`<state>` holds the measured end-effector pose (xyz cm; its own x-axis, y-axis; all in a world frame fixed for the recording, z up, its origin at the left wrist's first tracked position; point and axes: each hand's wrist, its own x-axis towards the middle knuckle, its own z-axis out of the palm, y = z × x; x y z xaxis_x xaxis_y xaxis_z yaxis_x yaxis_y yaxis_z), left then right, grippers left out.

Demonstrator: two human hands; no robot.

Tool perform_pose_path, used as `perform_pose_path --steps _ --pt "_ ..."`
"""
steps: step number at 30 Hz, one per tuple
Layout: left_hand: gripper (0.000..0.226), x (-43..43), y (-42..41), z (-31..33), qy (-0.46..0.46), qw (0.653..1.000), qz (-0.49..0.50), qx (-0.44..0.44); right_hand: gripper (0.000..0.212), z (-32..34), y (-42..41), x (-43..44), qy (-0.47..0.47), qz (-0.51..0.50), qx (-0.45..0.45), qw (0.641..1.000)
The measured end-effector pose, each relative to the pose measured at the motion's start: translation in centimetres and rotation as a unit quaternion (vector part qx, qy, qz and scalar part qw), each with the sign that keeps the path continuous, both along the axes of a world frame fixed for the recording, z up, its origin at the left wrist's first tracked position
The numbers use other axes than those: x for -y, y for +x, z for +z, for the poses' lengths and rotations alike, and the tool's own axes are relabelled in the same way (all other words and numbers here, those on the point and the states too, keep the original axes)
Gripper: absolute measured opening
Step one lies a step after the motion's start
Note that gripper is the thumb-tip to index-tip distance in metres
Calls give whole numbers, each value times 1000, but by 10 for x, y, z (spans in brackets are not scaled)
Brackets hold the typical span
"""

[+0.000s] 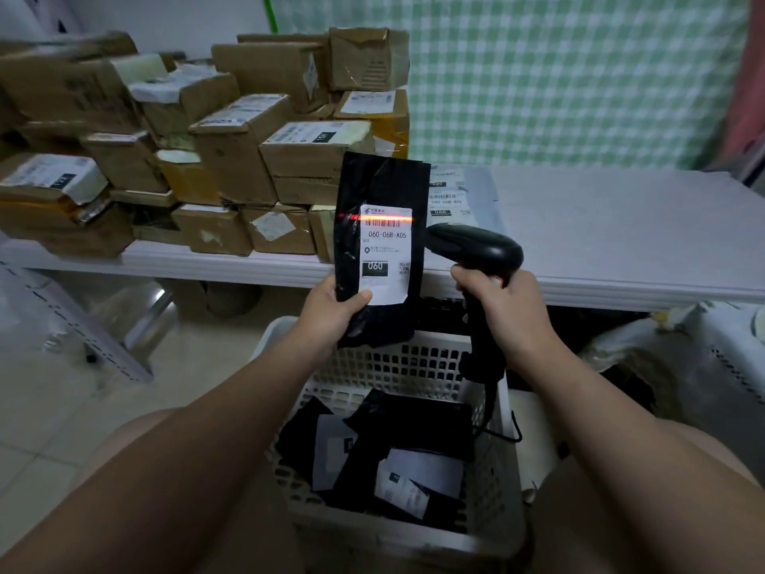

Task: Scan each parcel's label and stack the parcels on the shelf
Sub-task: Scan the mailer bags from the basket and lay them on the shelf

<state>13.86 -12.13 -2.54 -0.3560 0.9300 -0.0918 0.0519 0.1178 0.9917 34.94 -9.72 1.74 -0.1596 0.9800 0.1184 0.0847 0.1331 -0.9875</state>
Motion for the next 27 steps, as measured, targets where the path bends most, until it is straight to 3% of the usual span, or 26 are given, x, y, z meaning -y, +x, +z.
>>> perform_pose_path --steps 2,6,11,14,18,27 --pt "33 -2 0 -2 -5 1000 8 -11 36 -1 2 -1 -6 4 6 1000" --pt "34 -6 1 -5 -7 1000 15 -24 24 -4 4 -1 -10 3 -1 1000" --pt "37 -9 0 -7 -10 999 26 -24 63 -2 3 -3 -8 -7 0 1000" --pt "36 -9 0 -7 -9 999 31 -26 57 -3 3 -2 -9 -3 -5 1000" --pt "34 -9 -1 -7 -15 999 25 -24 29 -6 2 -2 -14 2 -5 1000" --pt "40 -22 24 -5 -51 998 -27 -18 33 -8 8 -22 -38 -52 -19 998"
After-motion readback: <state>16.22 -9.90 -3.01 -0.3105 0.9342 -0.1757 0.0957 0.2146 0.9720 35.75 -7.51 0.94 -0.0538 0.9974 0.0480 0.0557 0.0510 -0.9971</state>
